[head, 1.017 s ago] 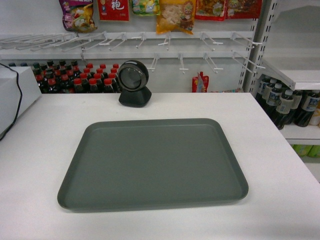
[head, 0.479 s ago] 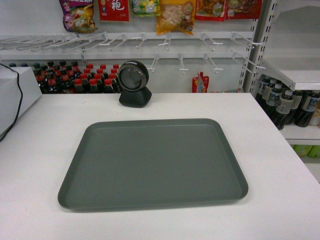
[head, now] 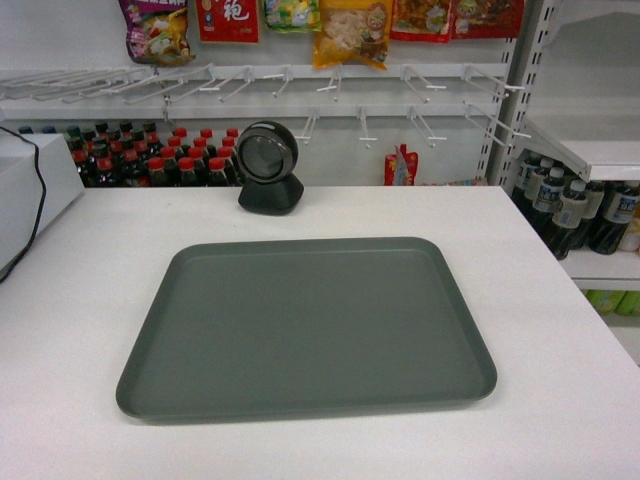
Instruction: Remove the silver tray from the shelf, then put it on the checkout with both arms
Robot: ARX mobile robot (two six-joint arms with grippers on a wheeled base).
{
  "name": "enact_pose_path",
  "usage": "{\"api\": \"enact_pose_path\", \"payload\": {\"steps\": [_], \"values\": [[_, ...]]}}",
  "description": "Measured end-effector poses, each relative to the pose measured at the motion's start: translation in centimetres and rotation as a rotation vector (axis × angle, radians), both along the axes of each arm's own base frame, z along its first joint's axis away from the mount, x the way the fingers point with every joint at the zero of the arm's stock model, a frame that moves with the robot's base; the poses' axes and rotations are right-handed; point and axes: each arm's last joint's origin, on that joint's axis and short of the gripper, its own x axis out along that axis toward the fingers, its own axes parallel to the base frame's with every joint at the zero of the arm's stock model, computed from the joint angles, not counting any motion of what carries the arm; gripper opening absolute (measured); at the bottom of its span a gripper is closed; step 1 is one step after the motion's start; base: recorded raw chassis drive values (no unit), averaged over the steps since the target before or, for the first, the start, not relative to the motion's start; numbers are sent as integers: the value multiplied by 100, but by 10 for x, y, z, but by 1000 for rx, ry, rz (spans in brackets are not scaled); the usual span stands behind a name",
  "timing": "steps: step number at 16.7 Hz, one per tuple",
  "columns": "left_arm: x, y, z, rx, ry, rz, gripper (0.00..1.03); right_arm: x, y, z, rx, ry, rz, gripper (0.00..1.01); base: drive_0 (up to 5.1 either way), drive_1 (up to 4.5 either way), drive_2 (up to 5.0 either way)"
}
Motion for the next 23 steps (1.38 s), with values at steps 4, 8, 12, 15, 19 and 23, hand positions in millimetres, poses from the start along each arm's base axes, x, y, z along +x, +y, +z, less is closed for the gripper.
{"api": "enact_pose_path", "payload": {"steps": [4, 8, 12, 15, 19, 23], "values": [[-7, 0, 1, 0, -3, 0, 1, -9, 0, 3, 0, -10, 0, 2, 0, 0, 0], [-9, 0, 1, 0, -3, 0, 1, -12, 0, 3, 0, -10, 0, 2, 0, 0, 0], [-11, 0, 0, 0, -3, 0, 1, -15, 0, 3, 0, -13, 0, 2, 0, 0, 0], [-20, 0, -4, 0, 32, 0, 1, -22, 0, 3, 0, -14, 0, 2, 0, 0, 0], [-26, 0, -3, 0, 8, 0, 1, -34, 0, -4, 0, 43, 3, 2, 0, 0, 0], [-26, 0, -4, 0, 12, -1, 30, -36, 0, 0, 0, -4, 3, 29, 0, 0, 0]]}}
